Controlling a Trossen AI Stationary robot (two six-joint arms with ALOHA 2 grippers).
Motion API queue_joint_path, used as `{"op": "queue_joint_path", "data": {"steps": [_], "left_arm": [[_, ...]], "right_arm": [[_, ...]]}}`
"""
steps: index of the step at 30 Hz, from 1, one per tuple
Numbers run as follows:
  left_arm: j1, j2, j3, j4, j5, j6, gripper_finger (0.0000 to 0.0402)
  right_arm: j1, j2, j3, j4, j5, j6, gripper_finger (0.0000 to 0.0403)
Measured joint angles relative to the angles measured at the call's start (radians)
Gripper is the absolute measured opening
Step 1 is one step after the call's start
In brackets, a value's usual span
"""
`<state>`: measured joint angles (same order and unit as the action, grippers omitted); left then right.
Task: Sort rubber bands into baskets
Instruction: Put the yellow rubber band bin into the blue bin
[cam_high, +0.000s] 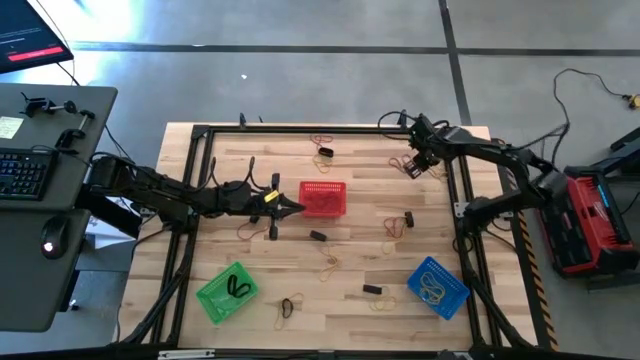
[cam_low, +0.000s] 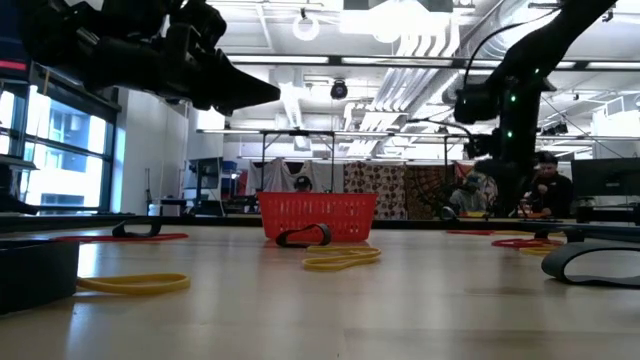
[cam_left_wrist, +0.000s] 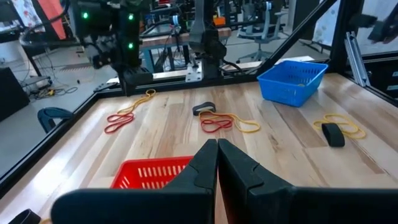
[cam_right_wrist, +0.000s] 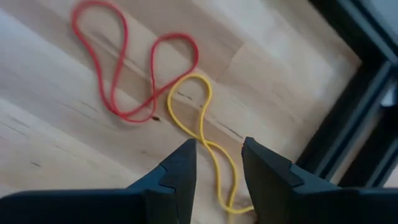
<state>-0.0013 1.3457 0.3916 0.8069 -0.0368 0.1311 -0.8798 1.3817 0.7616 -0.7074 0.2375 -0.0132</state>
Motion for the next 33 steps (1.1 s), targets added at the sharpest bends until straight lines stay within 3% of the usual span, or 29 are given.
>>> {"op": "queue_joint_path", "data": {"steps": [10, 16, 22, 28, 33], "left_arm": [[0.0, 0.0, 0.0, -0.003, 0.0, -0.01, 0.0003], [0.0, 0.0, 0.0, -0.003, 0.0, -0.024, 0.0003], [0.0, 0.0, 0.0, -0.003, 0.0, -0.032, 0.0003], [0.0, 0.0, 0.001, -0.008, 0.0, -0.045, 0.0003], [0.0, 0.0, 0.001, -0.009, 0.0, -0.044, 0.0003]], "right_arm": [[-0.056, 0.166, 0.0, 0.052, -0.013, -0.177, 0.0119], [-0.057, 0.175, 0.003, 0.05, -0.038, -0.215, 0.0112], [-0.076, 0.175, 0.002, 0.065, -0.088, -0.232, 0.0074], [-0.083, 0.175, 0.002, 0.066, -0.119, -0.263, 0.0011], [-0.083, 0.176, 0.017, 0.033, -0.14, -0.268, 0.0004]]}}
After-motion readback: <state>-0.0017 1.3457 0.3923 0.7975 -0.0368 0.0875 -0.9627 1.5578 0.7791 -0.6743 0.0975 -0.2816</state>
